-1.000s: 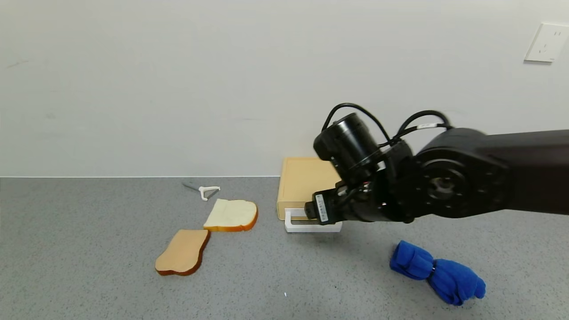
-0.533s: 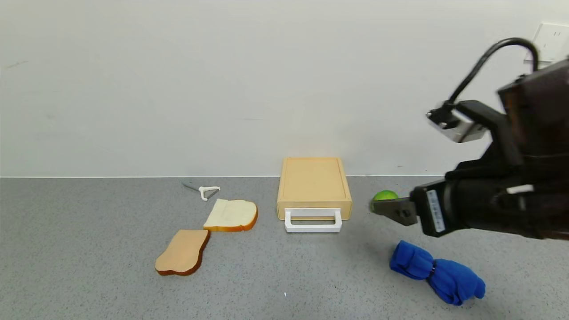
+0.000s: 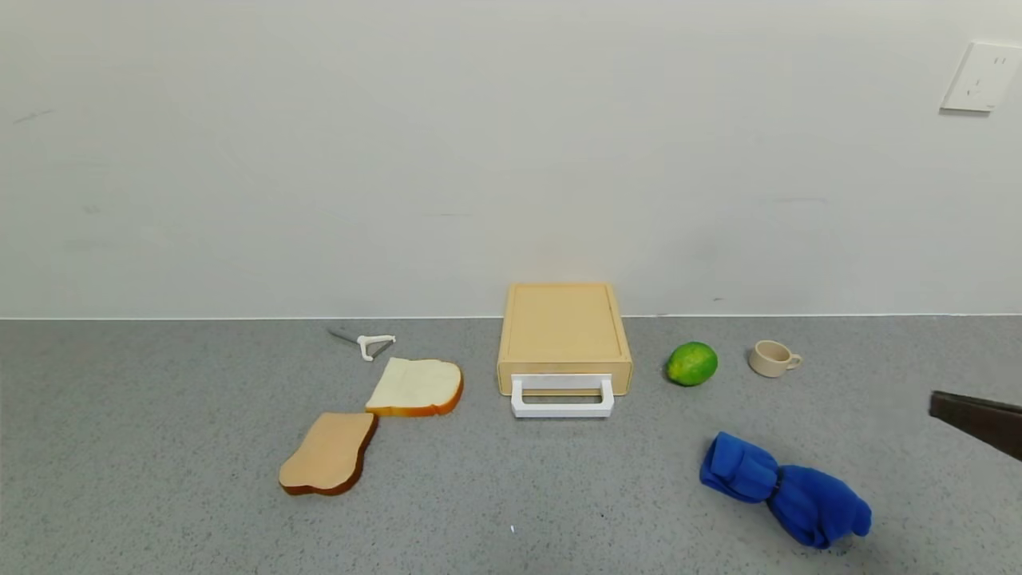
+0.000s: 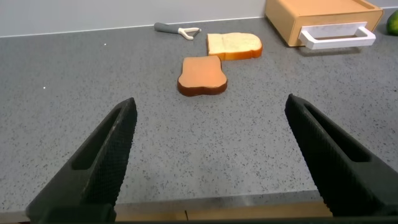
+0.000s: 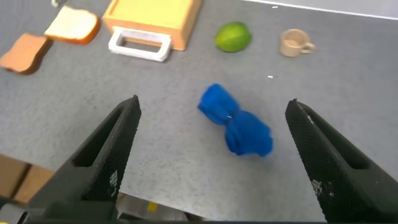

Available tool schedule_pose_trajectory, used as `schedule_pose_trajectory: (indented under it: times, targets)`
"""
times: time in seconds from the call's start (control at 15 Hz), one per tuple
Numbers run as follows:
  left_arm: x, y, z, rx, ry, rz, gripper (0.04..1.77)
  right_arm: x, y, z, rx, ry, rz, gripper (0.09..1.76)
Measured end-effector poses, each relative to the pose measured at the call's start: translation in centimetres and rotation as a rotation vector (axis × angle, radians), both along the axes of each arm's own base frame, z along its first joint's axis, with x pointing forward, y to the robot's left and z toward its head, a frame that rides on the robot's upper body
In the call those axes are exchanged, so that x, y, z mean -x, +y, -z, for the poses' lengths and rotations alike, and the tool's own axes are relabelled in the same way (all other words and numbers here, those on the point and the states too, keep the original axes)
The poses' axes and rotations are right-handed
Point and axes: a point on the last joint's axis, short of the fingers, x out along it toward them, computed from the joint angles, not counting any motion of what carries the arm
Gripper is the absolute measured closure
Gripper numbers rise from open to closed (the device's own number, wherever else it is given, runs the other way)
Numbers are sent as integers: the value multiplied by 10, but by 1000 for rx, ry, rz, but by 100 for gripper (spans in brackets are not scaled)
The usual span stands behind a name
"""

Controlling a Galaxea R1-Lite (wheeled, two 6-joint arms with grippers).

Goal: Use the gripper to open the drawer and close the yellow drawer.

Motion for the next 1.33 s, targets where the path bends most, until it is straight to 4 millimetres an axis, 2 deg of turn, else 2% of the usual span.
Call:
schedule_pose_trajectory:
  times: [0.27,0.4,0.73,1.0,1.13,1.33]
  targets:
    - [0,0,0,0,0,0,9,51,-41,13,-18,-45,174,14]
    - [0,0,0,0,0,0,9,80,-54,22,-25,-63,260,14]
    - [0,0,0,0,0,0,9,150,-64,51,-49,-136,454,14]
    - [0,0,0,0,0,0,9,170,-63,51,-77,-212,501,14]
    - [0,0,0,0,0,0,9,174,-57,50,-54,-229,544,14]
    - [0,0,0,0,0,-1,9,174,-48,51,-70,-226,508,14]
